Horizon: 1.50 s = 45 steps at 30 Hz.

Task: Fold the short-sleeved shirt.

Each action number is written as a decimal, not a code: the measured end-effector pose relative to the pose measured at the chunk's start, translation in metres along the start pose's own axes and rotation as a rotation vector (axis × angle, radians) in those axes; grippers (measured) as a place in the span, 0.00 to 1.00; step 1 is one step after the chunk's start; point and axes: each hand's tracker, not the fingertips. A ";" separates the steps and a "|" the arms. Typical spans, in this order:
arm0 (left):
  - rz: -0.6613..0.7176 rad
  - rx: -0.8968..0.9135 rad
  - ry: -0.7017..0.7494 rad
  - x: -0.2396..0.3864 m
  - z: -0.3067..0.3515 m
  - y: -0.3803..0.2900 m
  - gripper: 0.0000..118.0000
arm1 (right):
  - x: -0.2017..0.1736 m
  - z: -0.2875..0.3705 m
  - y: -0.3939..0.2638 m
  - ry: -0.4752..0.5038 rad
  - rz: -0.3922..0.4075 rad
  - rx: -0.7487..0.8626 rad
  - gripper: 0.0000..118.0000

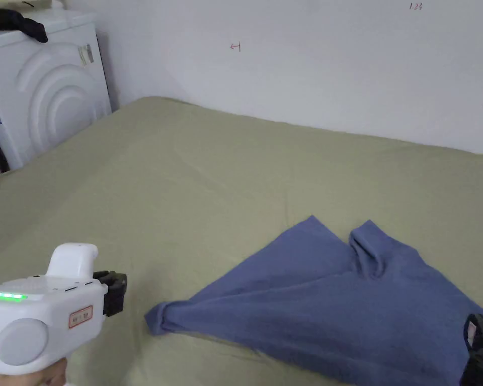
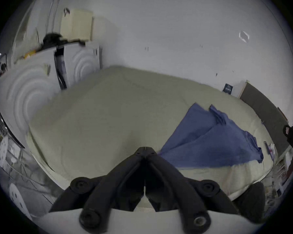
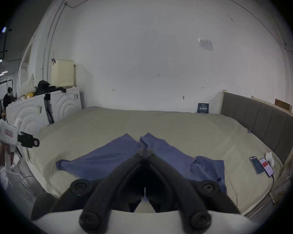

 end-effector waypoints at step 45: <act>-0.168 -0.301 -0.056 0.042 -0.123 -0.001 0.01 | 0.165 -0.360 -0.011 0.024 0.062 -0.630 0.18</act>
